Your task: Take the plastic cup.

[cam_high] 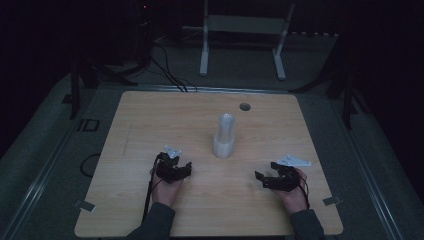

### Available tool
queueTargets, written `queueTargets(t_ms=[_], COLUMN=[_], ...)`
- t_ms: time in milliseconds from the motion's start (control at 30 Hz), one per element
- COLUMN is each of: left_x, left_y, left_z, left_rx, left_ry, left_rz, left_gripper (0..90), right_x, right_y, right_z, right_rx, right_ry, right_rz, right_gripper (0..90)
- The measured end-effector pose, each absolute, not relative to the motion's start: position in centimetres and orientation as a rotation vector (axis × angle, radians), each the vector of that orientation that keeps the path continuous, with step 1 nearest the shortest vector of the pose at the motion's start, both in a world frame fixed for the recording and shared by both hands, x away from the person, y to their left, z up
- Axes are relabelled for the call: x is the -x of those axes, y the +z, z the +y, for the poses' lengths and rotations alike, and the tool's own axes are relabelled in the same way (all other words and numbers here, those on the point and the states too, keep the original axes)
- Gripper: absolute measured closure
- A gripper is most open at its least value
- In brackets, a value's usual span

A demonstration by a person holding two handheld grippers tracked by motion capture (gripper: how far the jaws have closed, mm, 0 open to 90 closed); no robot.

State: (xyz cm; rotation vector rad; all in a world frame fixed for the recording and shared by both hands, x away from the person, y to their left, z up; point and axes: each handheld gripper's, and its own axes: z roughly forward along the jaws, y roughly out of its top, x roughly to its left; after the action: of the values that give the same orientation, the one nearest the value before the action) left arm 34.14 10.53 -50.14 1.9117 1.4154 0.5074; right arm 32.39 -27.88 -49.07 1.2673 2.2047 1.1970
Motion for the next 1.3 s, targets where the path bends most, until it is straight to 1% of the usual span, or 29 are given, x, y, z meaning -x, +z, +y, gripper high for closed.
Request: queueTargets(t_ms=[100, 133, 167, 200, 267, 433, 700, 800, 1033, 1167, 1300], left_x=[-34.1, -34.0, -34.0, -33.9, -33.7, -33.7, -33.8, -34.0, -34.5, -34.7, -35.1], left_y=[-50.0, -49.8, -49.8, -49.5, -49.2, -48.6, -48.0, -47.6, -46.6, -46.2, -45.5], left_z=[10.6, 10.5, 10.5, 10.4, 10.3, 10.0, 9.4, 9.3, 8.5, 8.2, 7.5], left_rx=[-1.904, -1.91, -1.91, -1.919, -1.92, -1.923, -1.94, -1.945, -1.951, -1.953, -1.957], left_ry=[0.492, 0.496, 0.496, 0.523, 0.525, 0.494, 0.495, 0.497, 0.495, 0.5, 0.532], left_rz=[1.406, 1.384, 1.384, 1.36, 1.334, 1.279, 1.207, 1.187, 1.138, 1.12, 1.097], left_gripper=[35.9, 36.2, 36.2, 37.5, 38.7, 38.1, 39.5, 39.3, 36.4, 35.1, 33.7], right_x=[-32.3, -32.3, -32.3, -32.2, -32.2, -32.3, -32.5, -32.7, -32.9, -33.1, -33.5], right_y=[-49.1, -49.0, -49.0, -48.9, -48.8, -48.4, -47.0, -46.2, -44.2, -43.6, -42.7], right_z=[-27.9, -27.9, -27.9, -27.9, -27.8, -27.3, -26.9, -26.6, -25.4, -25.2, -24.7], right_rx=[-1.264, -1.264, -1.264, -1.262, -1.25, -1.226, -1.187, -1.168, -1.109, -1.097, -1.081], right_ry=[1.201, 1.205, 1.205, 1.207, 1.212, 1.2, 1.212, 1.219, 1.216, 1.216, 1.215], right_rz=[2.209, 2.208, 2.208, 2.207, 2.211, 2.224, 2.229, 2.227, 2.222, 2.218, 2.212], right_gripper=[21.8, 24.5, 24.5, 25.9, 27.7, 32.3, 40.3, 41.2, 39.9, 39.8, 39.7])
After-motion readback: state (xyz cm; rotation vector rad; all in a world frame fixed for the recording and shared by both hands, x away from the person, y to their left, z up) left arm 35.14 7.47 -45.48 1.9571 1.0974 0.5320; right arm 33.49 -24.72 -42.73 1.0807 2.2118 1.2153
